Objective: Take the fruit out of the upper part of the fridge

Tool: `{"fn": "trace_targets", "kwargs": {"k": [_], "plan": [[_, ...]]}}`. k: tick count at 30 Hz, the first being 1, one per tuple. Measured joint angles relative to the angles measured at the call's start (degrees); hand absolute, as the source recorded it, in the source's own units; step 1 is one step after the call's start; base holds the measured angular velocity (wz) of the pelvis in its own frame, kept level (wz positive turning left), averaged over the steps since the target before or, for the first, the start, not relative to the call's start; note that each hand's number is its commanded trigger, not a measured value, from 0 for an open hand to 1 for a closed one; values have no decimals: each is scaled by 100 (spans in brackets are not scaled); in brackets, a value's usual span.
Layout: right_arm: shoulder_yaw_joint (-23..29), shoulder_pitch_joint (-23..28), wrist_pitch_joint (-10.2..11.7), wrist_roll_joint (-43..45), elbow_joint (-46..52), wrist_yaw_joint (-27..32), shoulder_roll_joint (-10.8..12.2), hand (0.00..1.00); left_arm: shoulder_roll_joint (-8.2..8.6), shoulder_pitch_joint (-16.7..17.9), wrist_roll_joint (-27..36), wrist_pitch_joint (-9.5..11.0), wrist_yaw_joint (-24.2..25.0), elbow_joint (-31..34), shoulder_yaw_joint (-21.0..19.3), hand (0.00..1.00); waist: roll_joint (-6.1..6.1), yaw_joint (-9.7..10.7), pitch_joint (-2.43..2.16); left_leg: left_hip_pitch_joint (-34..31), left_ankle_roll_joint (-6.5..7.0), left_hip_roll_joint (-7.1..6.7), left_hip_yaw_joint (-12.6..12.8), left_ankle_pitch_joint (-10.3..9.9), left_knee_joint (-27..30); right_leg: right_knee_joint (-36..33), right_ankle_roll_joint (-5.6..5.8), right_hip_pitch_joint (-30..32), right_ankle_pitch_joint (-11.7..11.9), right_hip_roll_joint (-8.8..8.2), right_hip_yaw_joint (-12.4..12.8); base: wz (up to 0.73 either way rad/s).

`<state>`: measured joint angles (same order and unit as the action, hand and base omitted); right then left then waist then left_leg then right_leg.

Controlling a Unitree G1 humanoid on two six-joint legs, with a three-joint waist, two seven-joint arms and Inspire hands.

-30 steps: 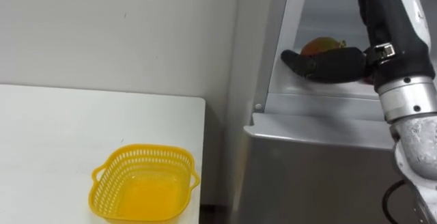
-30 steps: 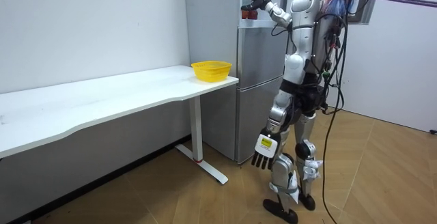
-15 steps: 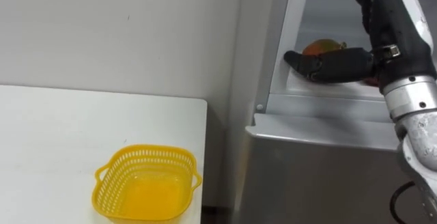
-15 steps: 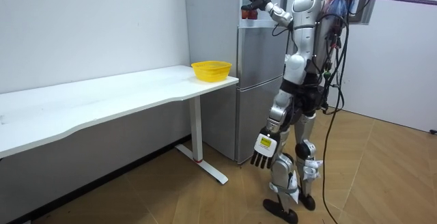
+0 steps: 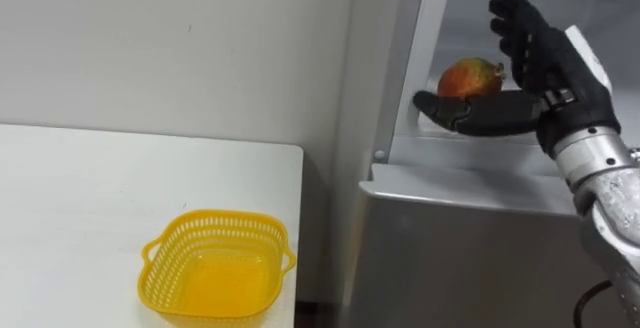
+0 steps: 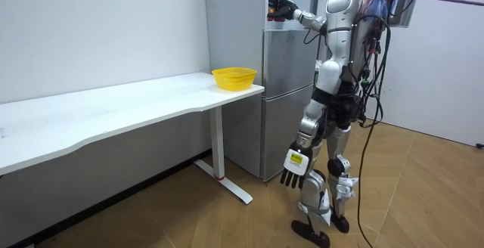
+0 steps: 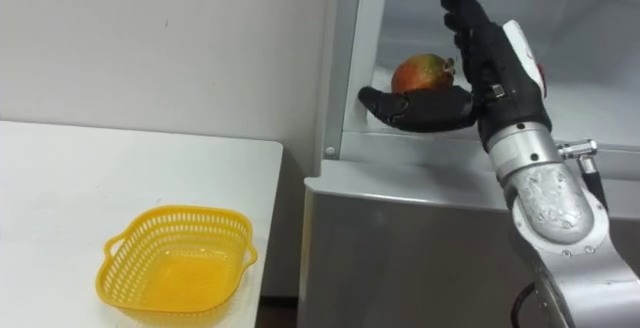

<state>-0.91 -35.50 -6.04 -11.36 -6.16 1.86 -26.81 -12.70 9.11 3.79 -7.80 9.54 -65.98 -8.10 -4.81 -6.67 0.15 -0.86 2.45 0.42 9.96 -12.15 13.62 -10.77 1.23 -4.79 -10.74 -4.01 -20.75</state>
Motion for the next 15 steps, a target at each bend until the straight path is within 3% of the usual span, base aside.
{"fn": "trace_targets", "kwargs": {"k": [3, 15], "plan": [[6, -78, -93, -171, -154, -182, -15, 0, 24, 19, 0, -107, -1, 59, -1, 0, 34, 13, -39, 4, 0, -2, 0, 1, -1, 0, 0, -3, 0, -2, 5, 0], [-2, -306, -380, -221, -663, -547, -146, 0, 5, 42, 40, -231, -41, 161, 1, 0, -5, 31, -79, 38, 1, 3, 15, 4, -5, -6, 0, -26, 0, -3, 17, -1]]}}
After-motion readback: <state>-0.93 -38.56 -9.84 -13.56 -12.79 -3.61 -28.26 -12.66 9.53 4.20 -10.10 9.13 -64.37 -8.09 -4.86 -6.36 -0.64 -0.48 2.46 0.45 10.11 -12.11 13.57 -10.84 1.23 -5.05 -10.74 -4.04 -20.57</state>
